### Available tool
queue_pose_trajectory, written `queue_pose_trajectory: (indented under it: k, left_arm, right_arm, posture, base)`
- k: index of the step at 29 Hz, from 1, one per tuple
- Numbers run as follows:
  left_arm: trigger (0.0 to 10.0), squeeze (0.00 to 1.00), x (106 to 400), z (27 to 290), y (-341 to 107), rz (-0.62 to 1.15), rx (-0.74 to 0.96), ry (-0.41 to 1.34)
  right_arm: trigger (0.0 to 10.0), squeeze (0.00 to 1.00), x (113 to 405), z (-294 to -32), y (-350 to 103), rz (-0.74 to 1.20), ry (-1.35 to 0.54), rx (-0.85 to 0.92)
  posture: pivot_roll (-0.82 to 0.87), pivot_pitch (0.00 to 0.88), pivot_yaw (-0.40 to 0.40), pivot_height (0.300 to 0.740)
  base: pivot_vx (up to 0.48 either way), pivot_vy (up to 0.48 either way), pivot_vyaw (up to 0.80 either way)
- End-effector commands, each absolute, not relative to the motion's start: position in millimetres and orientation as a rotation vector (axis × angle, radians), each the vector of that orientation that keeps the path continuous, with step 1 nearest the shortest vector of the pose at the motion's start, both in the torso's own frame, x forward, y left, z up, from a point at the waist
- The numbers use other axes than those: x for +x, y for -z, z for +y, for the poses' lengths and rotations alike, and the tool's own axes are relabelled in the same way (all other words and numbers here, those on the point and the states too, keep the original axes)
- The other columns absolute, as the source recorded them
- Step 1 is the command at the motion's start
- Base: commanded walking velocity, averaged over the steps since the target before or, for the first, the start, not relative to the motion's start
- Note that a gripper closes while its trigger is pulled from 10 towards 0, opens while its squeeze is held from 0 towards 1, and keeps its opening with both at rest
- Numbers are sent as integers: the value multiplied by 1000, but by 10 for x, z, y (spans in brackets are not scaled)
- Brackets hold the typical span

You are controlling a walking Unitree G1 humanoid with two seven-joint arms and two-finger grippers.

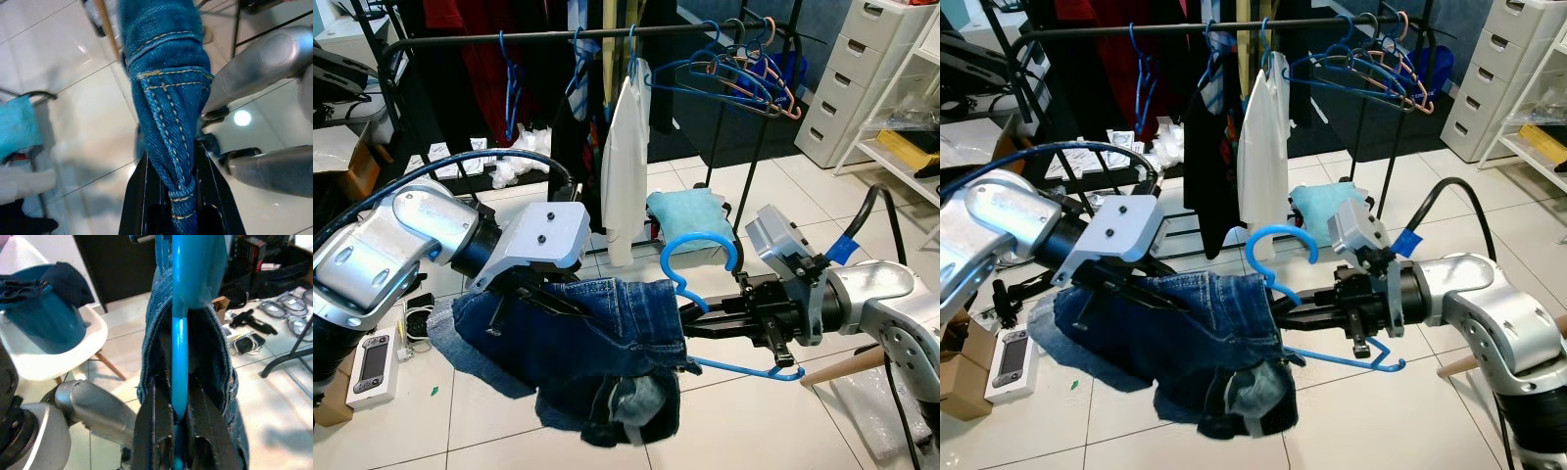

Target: Hang hanger

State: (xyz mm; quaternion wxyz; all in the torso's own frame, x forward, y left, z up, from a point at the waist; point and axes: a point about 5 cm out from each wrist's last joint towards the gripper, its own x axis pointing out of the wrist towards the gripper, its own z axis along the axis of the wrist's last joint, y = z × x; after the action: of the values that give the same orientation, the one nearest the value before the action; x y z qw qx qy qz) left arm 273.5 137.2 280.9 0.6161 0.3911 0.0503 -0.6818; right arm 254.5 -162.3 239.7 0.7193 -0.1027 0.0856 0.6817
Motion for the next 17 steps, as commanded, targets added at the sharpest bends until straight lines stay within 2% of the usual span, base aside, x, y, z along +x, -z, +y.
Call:
queue_pose_trajectory:
  k: [1, 2, 7, 12, 15, 17]
  left_arm:
    - [0, 0, 2745, 1387, -2772, 133, 920, 1567]
    - [0, 0, 2781, 1371, -2792, 95, 904, 1543]
    - [0, 0, 2881, 1399, -2861, 37, 876, 1486]
    - [0, 0, 2966, 1504, -2922, 22, 861, 1439]
    - [0, 0, 2977, 1522, -2939, 19, 860, 1429]
    - [0, 0, 3033, 1607, -3022, 8, 871, 1374]
  right_arm:
    - [10000, 0, 2517, -1578, -2511, 109, -1530, -260]
    - [10000, 1000, 2542, -1579, -2513, 97, -1505, -235]
    - [10000, 1000, 2589, -1659, -2505, 68, -1415, -188]
    - [10000, 1000, 2521, -1912, -2435, 84, -1303, -145]
    - [10000, 1000, 2491, -1963, -2413, 99, -1288, -144]
    - [10000, 1000, 2412, -2154, -2363, 137, -1218, -137]
  posture:
    - [-62, 94, 23, 740]
    - [-62, 86, 23, 740]
    - [-62, 64, 21, 740]
    - [-68, 69, 19, 740]
    - [-68, 69, 19, 740]
    - [-72, 77, 15, 740]
  base:
    - [0, 0, 0]
    - [0, 0, 0]
    - [0, 0, 0]
    - [0, 0, 0]
    - [0, 0, 0]
    - [0, 0, 0]
